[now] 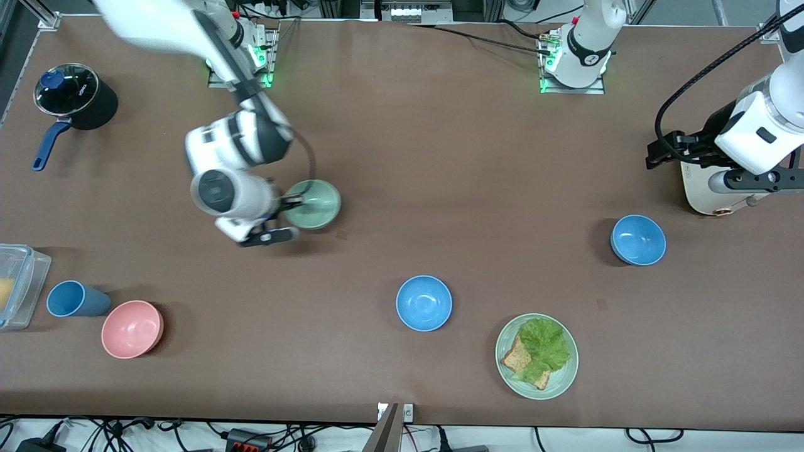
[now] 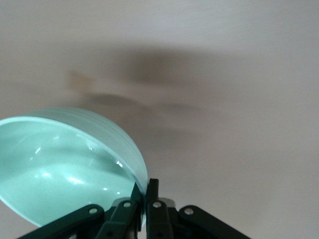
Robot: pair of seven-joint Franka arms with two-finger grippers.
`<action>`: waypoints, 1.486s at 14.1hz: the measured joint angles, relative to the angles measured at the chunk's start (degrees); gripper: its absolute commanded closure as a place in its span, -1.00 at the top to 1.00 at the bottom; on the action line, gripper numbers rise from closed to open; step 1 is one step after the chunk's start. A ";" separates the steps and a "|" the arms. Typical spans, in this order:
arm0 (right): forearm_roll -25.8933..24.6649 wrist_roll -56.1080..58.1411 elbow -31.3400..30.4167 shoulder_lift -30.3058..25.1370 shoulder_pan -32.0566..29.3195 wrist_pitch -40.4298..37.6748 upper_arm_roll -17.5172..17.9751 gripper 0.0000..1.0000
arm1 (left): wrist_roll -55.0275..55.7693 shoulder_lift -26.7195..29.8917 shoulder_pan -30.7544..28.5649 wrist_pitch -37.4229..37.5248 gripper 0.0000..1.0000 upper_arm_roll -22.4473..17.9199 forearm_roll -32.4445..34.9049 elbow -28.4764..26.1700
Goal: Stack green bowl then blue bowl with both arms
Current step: 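Carry the green bowl to mid-table while the left gripper reaches the blue bowl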
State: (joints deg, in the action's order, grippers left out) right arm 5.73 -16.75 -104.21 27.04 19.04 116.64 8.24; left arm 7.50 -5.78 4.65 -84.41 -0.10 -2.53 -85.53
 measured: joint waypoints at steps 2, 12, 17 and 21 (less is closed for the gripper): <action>3.21 -5.87 3.44 2.75 5.32 0.26 0.02 -1.00 | 0.00 -0.23 -0.02 0.03 1.00 -0.06 0.00 0.00; 7.68 -18.18 9.69 12.12 13.57 7.71 -0.02 0.99 | -0.40 -8.75 -5.59 -5.98 1.00 -0.70 0.38 -0.59; 7.72 -22.71 12.37 11.33 13.17 7.32 -1.19 1.00 | -7.26 -10.35 -11.94 -22.67 1.00 -0.83 1.81 -12.92; 4.57 -22.95 16.25 3.85 11.36 -1.02 -7.09 1.00 | -11.32 -10.13 -12.94 -37.16 1.00 -0.82 2.22 -23.92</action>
State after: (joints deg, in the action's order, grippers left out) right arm 10.30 -39.70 -87.96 30.89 30.40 115.62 1.15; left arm -3.82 -15.91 -8.29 -121.57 -0.92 -0.32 -109.45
